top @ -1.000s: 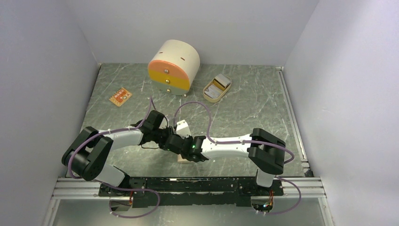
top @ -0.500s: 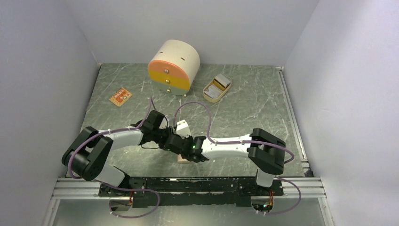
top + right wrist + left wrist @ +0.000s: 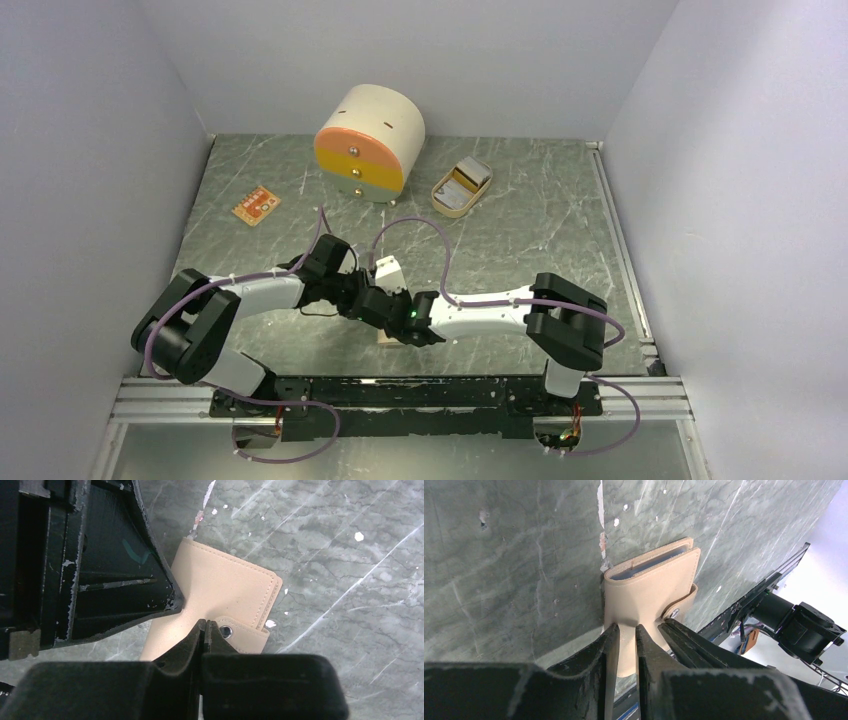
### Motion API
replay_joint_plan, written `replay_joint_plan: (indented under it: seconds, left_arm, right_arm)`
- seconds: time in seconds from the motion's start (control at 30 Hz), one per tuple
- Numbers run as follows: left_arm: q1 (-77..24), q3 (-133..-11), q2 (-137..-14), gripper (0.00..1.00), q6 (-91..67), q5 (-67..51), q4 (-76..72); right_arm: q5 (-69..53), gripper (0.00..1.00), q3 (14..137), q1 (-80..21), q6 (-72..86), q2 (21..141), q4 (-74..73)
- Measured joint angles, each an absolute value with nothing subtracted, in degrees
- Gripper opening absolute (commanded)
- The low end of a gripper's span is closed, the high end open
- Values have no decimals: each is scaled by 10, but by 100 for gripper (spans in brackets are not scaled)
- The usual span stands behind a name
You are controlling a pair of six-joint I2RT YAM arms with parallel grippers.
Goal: Put the credit cards into the card holder
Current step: Close the card holder at the center of the board.
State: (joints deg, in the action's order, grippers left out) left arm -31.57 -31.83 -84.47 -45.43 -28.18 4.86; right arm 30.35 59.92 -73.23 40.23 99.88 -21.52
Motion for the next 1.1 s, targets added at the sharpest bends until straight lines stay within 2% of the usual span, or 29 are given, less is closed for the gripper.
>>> replay_joint_plan:
  seconds: [0.1, 0.23, 0.3, 0.57, 0.7, 0.9, 1.1]
  left_arm:
    - [-316, -318, -845, 24, -454, -282, 49]
    - [-316, -318, -845, 24, -454, -282, 48]
    - [-316, -318, -845, 24, -454, -282, 48]
    - [-316, -318, -845, 28, -455, -283, 47]
    - [-316, -318, -843, 29, -454, -285, 47]
    - [-333, -341, -824, 23, -454, -281, 78]
    - [-336, -373, -841, 21, -450, -273, 85]
  right_arm:
    - [300, 2, 596, -732, 402, 999, -208]
    - [296, 23, 596, -732, 401, 999, -203]
    - [292, 26, 596, -733, 401, 996, -203]
    - [288, 27, 566, -726, 411, 883, -196]
    - [277, 27, 527, -711, 423, 864, -182]
    - [245, 25, 476, -686, 438, 869, -153]
    - [199, 24, 419, -659, 451, 861, -89]
